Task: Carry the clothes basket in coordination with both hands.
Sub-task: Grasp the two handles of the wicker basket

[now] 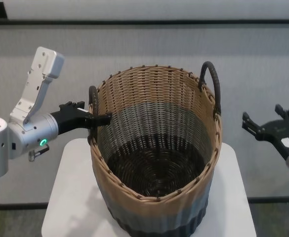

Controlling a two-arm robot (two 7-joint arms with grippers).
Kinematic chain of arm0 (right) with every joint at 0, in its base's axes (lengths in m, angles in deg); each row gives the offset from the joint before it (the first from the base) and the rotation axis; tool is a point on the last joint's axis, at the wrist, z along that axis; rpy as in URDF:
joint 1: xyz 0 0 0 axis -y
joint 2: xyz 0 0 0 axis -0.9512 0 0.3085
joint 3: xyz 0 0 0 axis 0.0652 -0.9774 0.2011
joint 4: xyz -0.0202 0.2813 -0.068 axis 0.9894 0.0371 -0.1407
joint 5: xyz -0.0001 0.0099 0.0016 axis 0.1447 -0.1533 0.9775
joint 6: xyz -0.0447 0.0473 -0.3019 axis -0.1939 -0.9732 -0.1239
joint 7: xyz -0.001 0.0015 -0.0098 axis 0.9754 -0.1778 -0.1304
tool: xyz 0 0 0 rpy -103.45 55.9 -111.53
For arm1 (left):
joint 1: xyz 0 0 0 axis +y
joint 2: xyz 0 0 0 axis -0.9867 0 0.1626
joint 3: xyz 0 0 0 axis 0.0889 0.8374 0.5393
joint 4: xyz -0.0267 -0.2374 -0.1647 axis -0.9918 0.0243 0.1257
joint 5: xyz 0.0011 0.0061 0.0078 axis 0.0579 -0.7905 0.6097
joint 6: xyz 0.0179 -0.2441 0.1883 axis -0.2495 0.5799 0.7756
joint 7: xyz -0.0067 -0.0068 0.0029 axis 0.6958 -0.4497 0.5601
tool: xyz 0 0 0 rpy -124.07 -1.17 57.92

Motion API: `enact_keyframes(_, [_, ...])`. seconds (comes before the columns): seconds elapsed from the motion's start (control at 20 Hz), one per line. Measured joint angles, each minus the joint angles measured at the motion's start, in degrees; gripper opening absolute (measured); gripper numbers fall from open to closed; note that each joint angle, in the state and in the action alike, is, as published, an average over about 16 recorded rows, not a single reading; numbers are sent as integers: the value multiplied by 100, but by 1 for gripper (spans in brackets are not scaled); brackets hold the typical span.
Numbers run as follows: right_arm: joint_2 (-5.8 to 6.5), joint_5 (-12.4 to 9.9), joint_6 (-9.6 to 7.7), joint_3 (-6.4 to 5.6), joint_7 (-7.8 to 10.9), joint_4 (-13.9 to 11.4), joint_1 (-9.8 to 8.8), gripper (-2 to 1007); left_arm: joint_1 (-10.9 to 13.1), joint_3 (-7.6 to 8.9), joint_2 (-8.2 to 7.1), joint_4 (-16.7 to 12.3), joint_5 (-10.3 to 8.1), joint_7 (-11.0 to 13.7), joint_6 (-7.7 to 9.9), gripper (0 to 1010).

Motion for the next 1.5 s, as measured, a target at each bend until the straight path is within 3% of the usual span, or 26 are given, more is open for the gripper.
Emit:
enact_keyframes(0.35, [-107, 31, 20, -86, 81, -495, 26, 1001, 2, -1, 0, -2, -6, -4, -1, 1000])
enact_keyframes(0.8, [-209, -103, -120, -180, 387, -976, 78, 1000, 2, -1, 0, -3, -10, -6, -3, 1000])
enact_keyframes(1.1, [-257, -270, -445, -138, 612, -1151, 101, 1000, 3, -1, 0, -3, -12, -5, -3, 1000])
enact_keyframes(1.5, [-286, -461, -993, 96, 778, -1171, 218, 1000, 2, -1, 0, -3, -14, -5, -4, 1000])
